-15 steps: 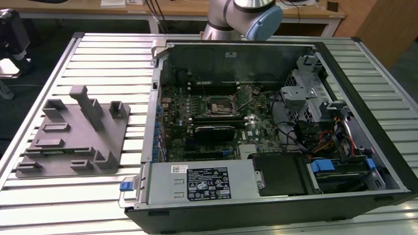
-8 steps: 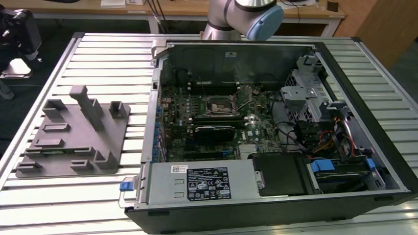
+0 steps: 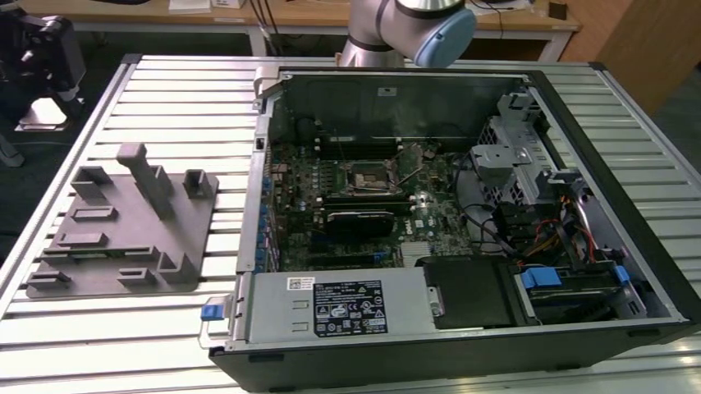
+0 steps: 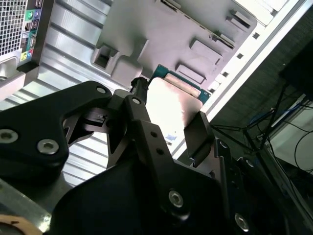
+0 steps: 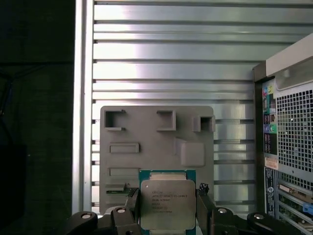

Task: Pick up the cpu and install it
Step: 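Pick up the cpu and move it towards the insertion slot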

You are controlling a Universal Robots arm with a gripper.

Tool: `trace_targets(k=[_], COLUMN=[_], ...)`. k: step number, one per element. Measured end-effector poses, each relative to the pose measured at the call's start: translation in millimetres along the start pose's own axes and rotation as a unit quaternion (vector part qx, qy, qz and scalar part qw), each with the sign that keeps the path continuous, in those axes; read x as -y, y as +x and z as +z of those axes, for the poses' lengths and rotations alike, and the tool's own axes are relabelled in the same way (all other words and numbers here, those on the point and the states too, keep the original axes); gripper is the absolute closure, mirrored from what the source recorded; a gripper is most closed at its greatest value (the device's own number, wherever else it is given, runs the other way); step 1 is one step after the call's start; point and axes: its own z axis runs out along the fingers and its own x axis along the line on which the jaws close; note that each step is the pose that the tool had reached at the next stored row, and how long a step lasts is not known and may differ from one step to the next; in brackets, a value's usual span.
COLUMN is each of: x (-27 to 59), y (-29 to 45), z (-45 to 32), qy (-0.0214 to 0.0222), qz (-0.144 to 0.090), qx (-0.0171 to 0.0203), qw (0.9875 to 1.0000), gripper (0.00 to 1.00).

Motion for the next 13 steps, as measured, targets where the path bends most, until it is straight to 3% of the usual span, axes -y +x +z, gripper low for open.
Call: trace_targets(k=[13], x=[-0.4], y=[-21.2], z=[0.6], qy=[0.0], qz=[0.0], qx=[0.0], qw=[1.0], gripper=[0.46])
